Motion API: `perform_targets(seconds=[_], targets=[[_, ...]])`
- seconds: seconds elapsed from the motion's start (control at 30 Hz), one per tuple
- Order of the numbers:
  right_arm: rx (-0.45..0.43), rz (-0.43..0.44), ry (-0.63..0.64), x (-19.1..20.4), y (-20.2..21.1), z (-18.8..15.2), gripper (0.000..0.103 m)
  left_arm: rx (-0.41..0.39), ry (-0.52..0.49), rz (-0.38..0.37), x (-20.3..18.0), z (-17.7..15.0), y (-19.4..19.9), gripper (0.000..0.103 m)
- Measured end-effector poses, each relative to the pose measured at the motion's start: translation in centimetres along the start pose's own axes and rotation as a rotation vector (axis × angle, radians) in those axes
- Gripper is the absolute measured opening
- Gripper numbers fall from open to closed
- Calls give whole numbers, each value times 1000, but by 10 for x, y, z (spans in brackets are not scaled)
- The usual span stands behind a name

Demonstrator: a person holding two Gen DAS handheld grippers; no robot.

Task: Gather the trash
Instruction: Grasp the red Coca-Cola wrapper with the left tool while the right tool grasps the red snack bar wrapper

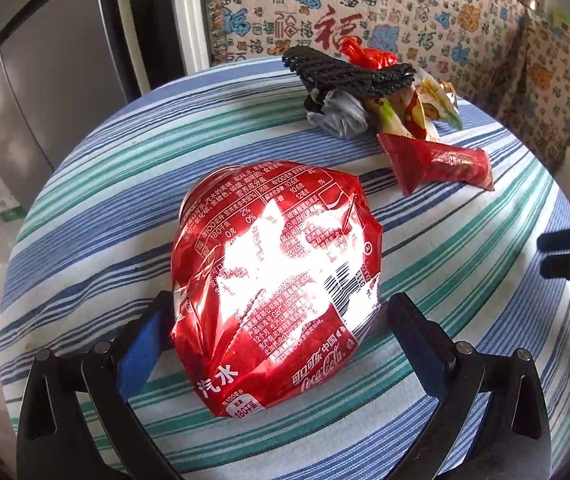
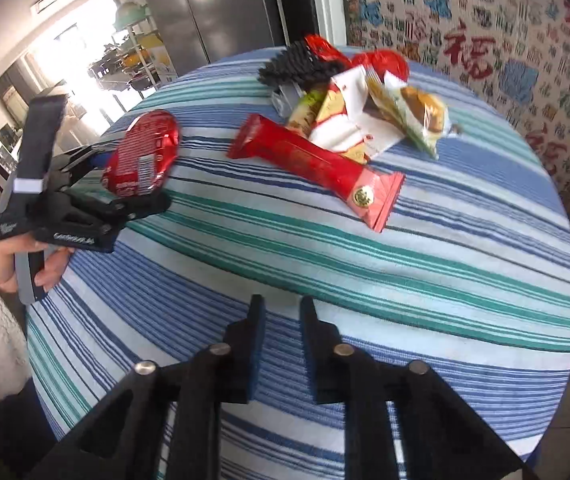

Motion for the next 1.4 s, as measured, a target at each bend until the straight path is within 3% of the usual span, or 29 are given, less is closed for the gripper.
perform_targets(seconds=[0.03, 0.07, 0.1, 0.2, 0.4, 0.43, 0.5, 0.53, 0.67, 0.73, 0.8, 0.87, 1.0, 1.2, 1.27, 1.4], targets=[[-33, -33, 18, -1, 4, 4, 66, 0, 1, 3, 0, 0, 0, 103], [-77, -78, 39, -4, 7, 10, 78, 0, 2, 3, 0, 0, 0, 103], [-139, -136, 76, -9, 10, 20, 78, -1, 3, 4, 0, 0, 0, 103], [-169, -212, 201, -16, 2, 43, 78, -1, 4, 5, 0, -1, 0, 103], [-103, -189, 360, -18, -41, 75, 77, -1, 4, -2, 0, -1, 0, 102], [-77, -167, 341, -21, -47, 75, 73, -1, 4, -2, 0, 0, 0, 102], [-36, -52, 253, -26, -52, 74, 53, -1, 4, -2, 0, 0, 0, 103], [-21, -12, 221, -26, -49, 71, 34, -1, 4, -2, 0, 0, 0, 103], [64, 39, 167, -10, -28, 39, 34, 0, 4, 0, -1, 0, 0, 103], [60, 29, 163, 7, -15, 22, 35, -1, 4, 0, 0, 0, 0, 103], [29, -6, 105, 8, -7, 13, 45, 0, 6, 2, 0, -1, 0, 103], [-28, -37, 35, 7, 1, 5, 68, 7, -3, 0, 0, -5, 3, 103], [-127, -43, 21, 11, 8, -12, 69, 33, -34, -19, 4, -20, 13, 103], [-111, -85, 48, 12, -6, -6, 74, 17, -20, -8, 10, -27, 19, 103], [-107, -89, 74, 19, -6, -6, 81, 9, -67, -22, 0, -20, 16, 103], [-49, -81, 101, 27, -11, 5, 81, 0, -67, -17, 0, -4, 5, 103]])
Point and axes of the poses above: each gripper's, at about its wrist camera, not at the fingertips, and y roughly against the way its jaws point, x to its left, z to its top, the point moved 7 cm from there along -y, roughly the way its jaws point, and after that the axes turned 1 degree about y, right-handed, at the moved point
